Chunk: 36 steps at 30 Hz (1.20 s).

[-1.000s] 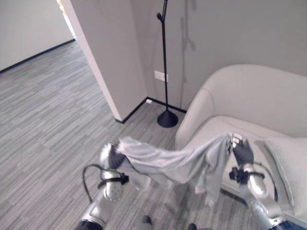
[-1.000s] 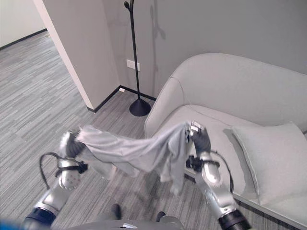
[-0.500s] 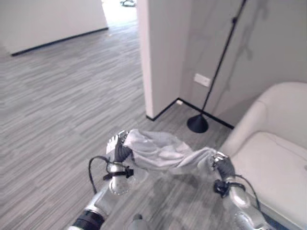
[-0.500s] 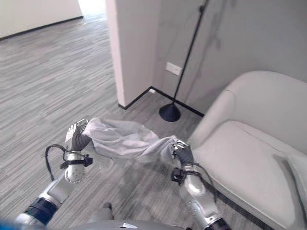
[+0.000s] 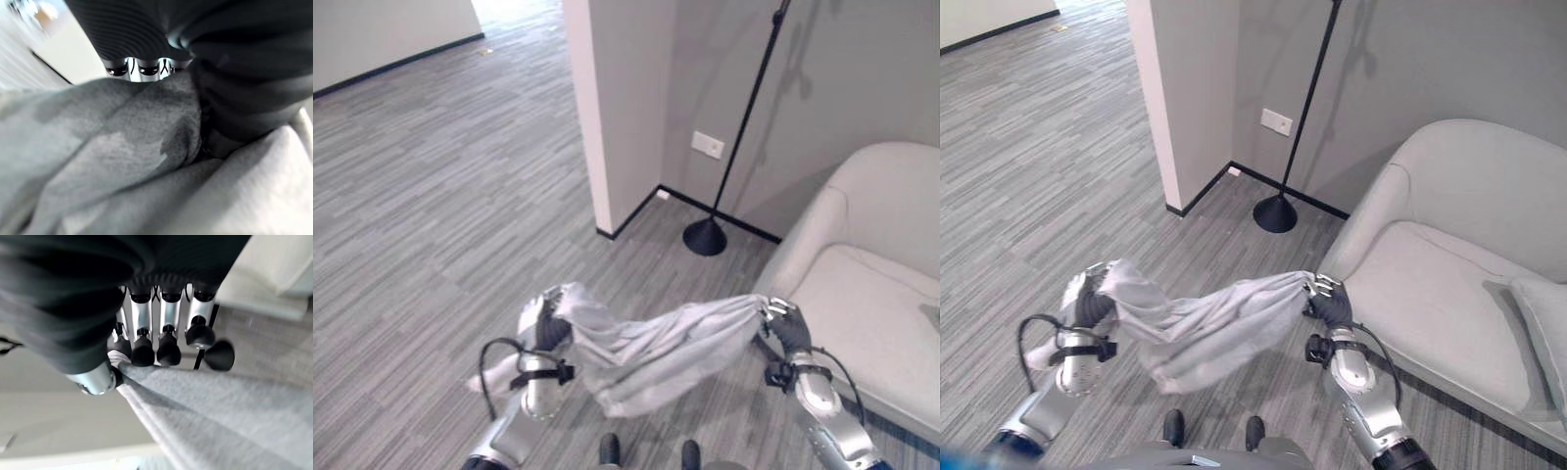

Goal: Hang the clothes on the sofa on the clothes rack.

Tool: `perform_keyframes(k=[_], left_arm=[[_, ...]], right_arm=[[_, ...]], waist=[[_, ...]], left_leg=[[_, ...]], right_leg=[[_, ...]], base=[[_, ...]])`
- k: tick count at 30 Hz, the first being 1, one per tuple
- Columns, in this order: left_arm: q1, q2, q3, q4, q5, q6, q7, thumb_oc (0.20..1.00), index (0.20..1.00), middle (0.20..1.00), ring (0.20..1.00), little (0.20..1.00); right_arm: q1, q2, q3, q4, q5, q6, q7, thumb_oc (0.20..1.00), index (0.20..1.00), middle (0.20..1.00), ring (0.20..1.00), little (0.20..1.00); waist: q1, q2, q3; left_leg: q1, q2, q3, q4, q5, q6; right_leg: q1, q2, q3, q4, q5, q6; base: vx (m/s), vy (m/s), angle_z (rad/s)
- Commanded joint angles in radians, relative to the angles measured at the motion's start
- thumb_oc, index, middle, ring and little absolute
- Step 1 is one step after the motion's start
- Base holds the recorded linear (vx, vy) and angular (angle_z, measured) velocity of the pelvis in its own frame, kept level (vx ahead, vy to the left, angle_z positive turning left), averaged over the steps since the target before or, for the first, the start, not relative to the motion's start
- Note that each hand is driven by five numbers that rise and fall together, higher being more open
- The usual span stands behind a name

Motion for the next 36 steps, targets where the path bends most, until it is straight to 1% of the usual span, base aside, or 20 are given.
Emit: perform_keyframes(k=[1, 4, 5, 7, 8, 9, 10, 12, 16, 17, 18, 20, 22, 28, 30, 31, 32, 33, 35, 36], left_arm=[[-0.099, 0.006, -0.007, -0.048, 0.001, -0.081, -0.016, 0.2, 0.2, 0.2, 0.2, 0.2], [-0.094, -0.03, -0.051, -0.047, 0.0, -0.094, -0.027, 0.2, 0.2, 0.2, 0.2, 0.2], [-0.093, -0.039, -0.053, -0.042, -0.013, -0.094, -0.03, 0.2, 0.2, 0.2, 0.2, 0.2], [-0.107, -0.048, -0.059, -0.036, -0.026, -0.1, -0.025, 0.2, 0.2, 0.2, 0.2, 0.2], [-0.121, -0.039, -0.056, -0.039, -0.021, -0.102, -0.01, 0.2, 0.2, 0.2, 0.2, 0.2], [-0.121, -0.038, -0.057, -0.039, -0.021, -0.101, -0.01, 0.2, 0.2, 0.2, 0.2, 0.2], [-0.119, -0.031, -0.043, -0.041, -0.007, -0.101, 0.012, 0.2, 0.2, 0.2, 0.2, 0.2], [-0.115, -0.031, -0.035, -0.048, -0.001, -0.101, 0.025, 0.2, 0.2, 0.2, 0.2, 0.2], [-0.08, -0.037, 0.002, -0.06, 0.031, -0.097, 0.064, 0.2, 0.2, 0.2, 0.2, 0.2], [-0.07, -0.035, 0.008, -0.056, 0.038, -0.097, 0.072, 0.2, 0.2, 0.2, 0.2, 0.2], [-0.051, -0.029, 0.018, -0.049, 0.053, -0.09, 0.077, 0.2, 0.2, 0.2, 0.2, 0.2], [-0.051, -0.031, 0.018, -0.049, 0.054, -0.09, 0.078, 0.2, 0.2, 0.2, 0.2, 0.2], [-0.046, -0.018, 0.036, -0.043, 0.057, -0.088, 0.097, 0.2, 0.2, 0.2, 0.2, 0.2], [-0.029, -0.017, 0.039, -0.023, 0.072, -0.09, 0.112, 0.2, 0.2, 0.2, 0.2, 0.2], [-0.048, -0.005, 0.013, -0.032, 0.083, -0.096, 0.11, 0.2, 0.2, 0.2, 0.2, 0.2], [-0.048, -0.005, 0.013, -0.032, 0.083, -0.096, 0.11, 0.2, 0.2, 0.2, 0.2, 0.2], [-0.064, 0.006, 0.003, -0.034, 0.086, -0.102, 0.109, 0.2, 0.2, 0.2, 0.2, 0.2], [-0.065, 0.005, 0.003, -0.033, 0.086, -0.102, 0.109, 0.2, 0.2, 0.2, 0.2, 0.2], [-0.091, 0.021, -0.006, -0.033, 0.083, -0.109, 0.118, 0.2, 0.2, 0.2, 0.2, 0.2], [-0.091, 0.02, -0.006, -0.033, 0.083, -0.109, 0.117, 0.2, 0.2, 0.2, 0.2, 0.2]], right_arm=[[-0.029, -0.013, -0.044, -0.097, -0.029, -0.083, -0.016, 0.2, 0.2, 0.2, 0.2, 0.2], [-0.025, -0.028, -0.053, -0.095, -0.058, -0.072, -0.025, 0.2, 0.2, 0.2, 0.2, 0.2], [-0.028, -0.038, -0.058, -0.106, -0.08, -0.069, -0.025, 0.2, 0.2, 0.2, 0.2, 0.2], [-0.033, -0.046, -0.066, -0.113, -0.103, -0.072, -0.03, 0.2, 0.2, 0.2, 0.2, 0.2], [-0.042, -0.061, -0.087, -0.135, -0.158, -0.076, -0.052, 0.2, 0.2, 0.2, 0.2, 0.2], [-0.041, -0.061, -0.087, -0.136, -0.159, -0.075, -0.053, 0.2, 0.2, 0.2, 0.2, 0.2], [-0.043, -0.077, -0.111, -0.153, -0.238, -0.077, -0.084, 0.2, 0.2, 0.2, 0.2, 0.2], [-0.038, -0.076, -0.126, -0.167, -0.278, -0.072, -0.106, 0.2, 0.2, 0.2, 0.2, 0.2], [-0.035, -0.085, -0.203, -0.229, -0.448, -0.055, -0.186, 0.2, 0.2, 0.2, 0.2, 0.2], [-0.04, -0.085, -0.22, -0.235, -0.48, -0.051, -0.212, 0.2, 0.2, 0.2, 0.2, 0.2], [-0.051, -0.085, -0.245, -0.244, -0.531, -0.037, -0.24, 0.2, 0.2, 0.2, 0.2, 0.2], [-0.05, -0.085, -0.245, -0.244, -0.534, -0.036, -0.242, 0.2, 0.2, 0.2, 0.2, 0.2], [-0.111, -0.081, -0.264, -0.224, -0.597, -0.009, -0.324, 0.2, 0.2, 0.2, 0.2, 0.2], [-0.124, -0.067, -0.258, -0.248, -0.687, 0.029, -0.347, 0.2, 0.2, 0.2, 0.2, 0.2], [-0.087, -0.059, -0.251, -0.246, -0.688, 0.039, -0.324, 0.2, 0.2, 0.2, 0.2, 0.2], [-0.086, -0.059, -0.252, -0.246, -0.688, 0.039, -0.324, 0.2, 0.2, 0.2, 0.2, 0.2], [-0.084, -0.062, -0.251, -0.241, -0.716, 0.044, -0.321, 0.2, 0.2, 0.2, 0.2, 0.2], [-0.084, -0.062, -0.251, -0.241, -0.716, 0.044, -0.321, 0.2, 0.2, 0.2, 0.2, 0.2], [-0.114, -0.052, -0.236, -0.231, -0.754, 0.064, -0.338, 0.2, 0.2, 0.2, 0.2, 0.2], [-0.115, -0.053, -0.236, -0.23, -0.754, 0.064, -0.339, 0.2, 0.2, 0.2, 0.2, 0.2]], waist=[[-0.014, -0.04, -0.007], [-0.028, -0.038, -0.038], [-0.03, -0.031, -0.042], [-0.032, -0.03, -0.038], [-0.027, -0.041, -0.027], [-0.027, -0.038, -0.026], [-0.018, -0.049, -0.024], [-0.012, -0.048, -0.024], [0.011, -0.041, -0.028], [0.018, -0.033, -0.03], [0.038, -0.001, -0.039], [0.036, -0.004, -0.037], [0.067, 0.012, -0.033], [0.102, 0.023, -0.065], [0.084, 0.005, -0.096], [0.085, 0.0, -0.099], [0.08, -0.004, -0.106], [0.082, -0.005, -0.108], [0.079, 0.013, -0.091], [0.079, 0.012, -0.093]], left_leg=[[0.092, -0.103, -0.027, 0.036, -0.135, 0.028], [0.128, -0.109, -0.049, 0.131, -0.223, 0.021], [0.12, -0.104, -0.04, 0.188, -0.219, 0.009], [0.092, -0.099, -0.03, 0.303, -0.195, -0.012], [0.019, -0.081, -0.011, 0.504, -0.11, -0.041], [0.01, -0.077, -0.013, 0.519, -0.116, -0.043], [-0.055, -0.066, 0.004, 0.646, -0.074, -0.034], [-0.092, -0.049, 0.019, 0.679, -0.077, -0.025], [-0.181, -0.047, 0.024, 0.542, -0.126, 0.015], [-0.192, -0.056, -0.001, 0.44, -0.112, 0.016], [-0.208, -0.062, -0.082, 0.264, -0.029, -0.004], [-0.19, -0.066, -0.083, 0.234, -0.013, -0.005], [-0.237, -0.065, -0.192, 0.063, 0.065, -0.037], [-0.244, -0.054, -0.183, 0.056, 0.141, -0.046], [-0.222, -0.074, -0.135, 0.086, 0.119, -0.028], [-0.219, -0.078, -0.132, 0.084, 0.111, -0.028], [-0.196, -0.086, -0.095, 0.096, 0.084, -0.007], [-0.194, -0.087, -0.093, 0.094, 0.078, -0.007], [-0.132, -0.087, -0.049, 0.115, 0.023, 0.04], [-0.13, -0.088, -0.049, 0.113, 0.017, 0.038]], right_leg=[[-0.135, 0.07, -0.003, -0.047, 0.132, -0.011], [-0.083, 0.056, 0.01, -0.021, 0.102, -0.039], [-0.066, 0.056, 0.01, -0.022, 0.095, -0.044], [-0.044, 0.05, 0.01, -0.028, 0.096, -0.05], [-0.003, 0.037, 0.015, -0.048, 0.093, -0.069], [-0.003, 0.04, 0.013, -0.05, 0.095, -0.07], [0.041, 0.031, 0.028, -0.068, 0.081, -0.085], [0.063, 0.03, 0.033, -0.075, 0.074, -0.089], [0.123, 0.018, 0.086, -0.076, 0.025, -0.08], [0.141, 0.022, 0.103, -0.079, 0.008, -0.075], [0.171, 0.038, 0.128, -0.077, -0.024, -0.075], [0.175, 0.035, 0.127, -0.075, -0.026, -0.076], [0.236, 0.043, 0.199, -0.059, -0.078, -0.08], [0.325, -0.011, 0.297, -0.038, -0.116, -0.051], [0.293, -0.063, 0.304, 0.039, 0.022, 0.0], [0.294, -0.069, 0.304, 0.039, 0.016, -0.001], [0.26, -0.106, 0.29, 0.118, 0.12, 0.044], [0.26, -0.108, 0.29, 0.119, 0.117, 0.042], [0.171, -0.166, 0.216, 0.298, 0.258, 0.044], [0.171, -0.167, 0.215, 0.3, 0.254, 0.042]], base=[[0.37, -0.035, 0.29], [0.34, -0.044, 0.38], [0.3, -0.05, 0.29], [0.2, -0.071, 0.06], [0.14, -0.082, 0.05], [0.33, -0.131, 0.12], [0.26, -0.071, 0.04], [0.27, -0.035, -0.13], [0.26, 0.069, -0.16], [0.49, 0.191, -0.5], [0.38, 0.137, -0.52], [0.27, 0.065, -0.59], [0.5, 0.067, -0.65], [0.48, 0.182, -0.87], [0.43, 0.175, -0.54], [0.36, 0.152, -0.24], [0.25, 0.1, -0.31], [0.45, 0.225, -0.54], [0.32, 0.195, -0.49], [0.2, 0.143, -0.38]])
